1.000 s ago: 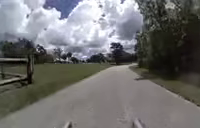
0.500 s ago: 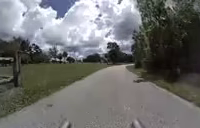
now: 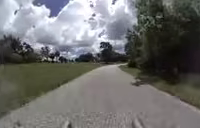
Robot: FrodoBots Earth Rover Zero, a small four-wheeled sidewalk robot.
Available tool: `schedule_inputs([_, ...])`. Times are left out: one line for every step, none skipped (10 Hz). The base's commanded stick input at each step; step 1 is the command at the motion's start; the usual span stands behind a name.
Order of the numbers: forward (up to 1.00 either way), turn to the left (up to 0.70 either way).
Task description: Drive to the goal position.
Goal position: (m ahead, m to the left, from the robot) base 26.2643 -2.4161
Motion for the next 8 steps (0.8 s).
schedule_inputs([0.70, 0.01])
schedule_inputs([0.70, 0.01])
schedule_inputs([0.70, 0.01])
schedule_inputs([0.70, 0.01])
schedule_inputs([0.70, 0.01])
schedule_inputs([0.70, 0.01])
schedule_inputs([0.70, 0.01])
schedule_inputs([0.70, 0.01])
